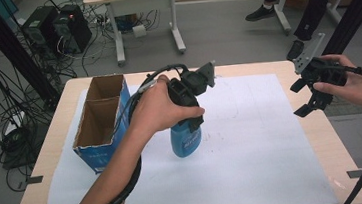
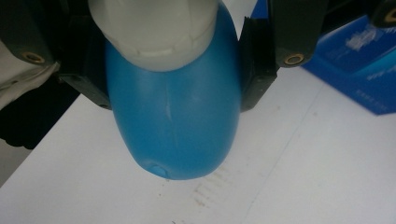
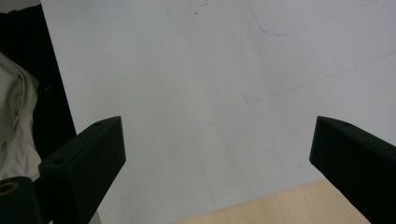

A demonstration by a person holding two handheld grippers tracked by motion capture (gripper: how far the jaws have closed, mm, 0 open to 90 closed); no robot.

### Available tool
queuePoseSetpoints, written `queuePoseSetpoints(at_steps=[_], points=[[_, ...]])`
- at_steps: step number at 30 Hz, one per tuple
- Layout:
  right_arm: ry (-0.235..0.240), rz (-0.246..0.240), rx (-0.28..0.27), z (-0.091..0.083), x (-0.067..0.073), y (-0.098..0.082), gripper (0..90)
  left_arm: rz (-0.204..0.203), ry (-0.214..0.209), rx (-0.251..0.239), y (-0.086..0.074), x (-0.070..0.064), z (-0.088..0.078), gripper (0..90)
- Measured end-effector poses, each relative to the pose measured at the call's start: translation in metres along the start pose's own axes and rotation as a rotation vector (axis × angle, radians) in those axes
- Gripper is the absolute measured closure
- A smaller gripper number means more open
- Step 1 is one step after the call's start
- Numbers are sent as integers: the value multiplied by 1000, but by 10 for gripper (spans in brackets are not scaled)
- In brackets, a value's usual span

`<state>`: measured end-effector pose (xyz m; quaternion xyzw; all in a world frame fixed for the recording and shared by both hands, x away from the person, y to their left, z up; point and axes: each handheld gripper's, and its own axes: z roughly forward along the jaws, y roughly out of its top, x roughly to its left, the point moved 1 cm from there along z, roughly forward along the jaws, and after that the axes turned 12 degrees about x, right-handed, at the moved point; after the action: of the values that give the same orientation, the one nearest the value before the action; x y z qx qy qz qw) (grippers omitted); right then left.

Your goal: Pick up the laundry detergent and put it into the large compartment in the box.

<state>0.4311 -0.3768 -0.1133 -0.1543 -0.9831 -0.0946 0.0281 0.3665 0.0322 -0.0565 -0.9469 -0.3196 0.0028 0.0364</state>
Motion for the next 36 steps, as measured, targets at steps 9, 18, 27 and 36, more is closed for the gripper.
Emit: queuePoseSetpoints(at_steps=[9, 18, 27, 36], points=[[-11, 1, -1, -6, 6, 3, 34, -120, 15, -66, -38, -5, -78, 379], [-26, -23, 4, -10, 13, 12, 34, -279, 11, -138, -82, 8, -139, 379], [-28, -31, -1, -13, 14, 16, 33, -482, 41, -178, -130, 33, -196, 380], [-19, -41, 2, -14, 11, 24, 33, -624, 61, -221, -165, 45, -233, 380]])
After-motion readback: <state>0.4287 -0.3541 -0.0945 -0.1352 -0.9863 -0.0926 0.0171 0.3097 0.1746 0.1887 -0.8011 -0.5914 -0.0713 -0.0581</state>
